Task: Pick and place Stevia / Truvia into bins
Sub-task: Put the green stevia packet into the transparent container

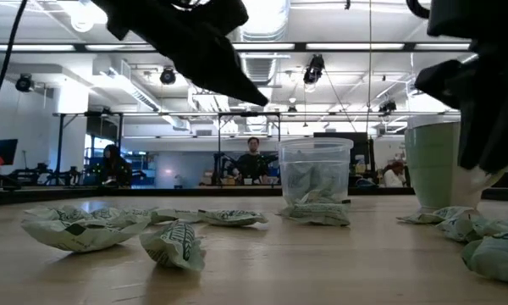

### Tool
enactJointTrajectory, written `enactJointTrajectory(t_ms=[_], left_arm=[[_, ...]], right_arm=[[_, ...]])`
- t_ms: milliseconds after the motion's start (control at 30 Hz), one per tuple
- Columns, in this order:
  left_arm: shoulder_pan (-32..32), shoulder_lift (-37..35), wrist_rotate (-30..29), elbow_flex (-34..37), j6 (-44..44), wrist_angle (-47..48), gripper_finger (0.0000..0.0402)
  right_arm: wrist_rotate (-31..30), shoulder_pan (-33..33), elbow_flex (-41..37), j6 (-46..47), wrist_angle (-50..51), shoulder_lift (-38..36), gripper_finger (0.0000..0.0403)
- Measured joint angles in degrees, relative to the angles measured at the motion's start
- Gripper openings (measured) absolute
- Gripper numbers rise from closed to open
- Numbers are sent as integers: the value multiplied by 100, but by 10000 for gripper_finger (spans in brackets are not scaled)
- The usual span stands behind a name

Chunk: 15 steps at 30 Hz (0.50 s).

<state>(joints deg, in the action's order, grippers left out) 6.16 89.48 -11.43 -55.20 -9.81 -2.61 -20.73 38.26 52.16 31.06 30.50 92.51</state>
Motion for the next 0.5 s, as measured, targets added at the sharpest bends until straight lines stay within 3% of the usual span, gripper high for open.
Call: enactJointTrajectory(t_ms=[300, 500], left_arm=[[458, -417, -8, 218, 631, 700, 144], [672, -419, -72, 221, 646, 810, 144]], right_arm=[[-463, -132, -19, -146, -76, 362, 107], [-305, -274, -13, -141, -137, 408, 139]])
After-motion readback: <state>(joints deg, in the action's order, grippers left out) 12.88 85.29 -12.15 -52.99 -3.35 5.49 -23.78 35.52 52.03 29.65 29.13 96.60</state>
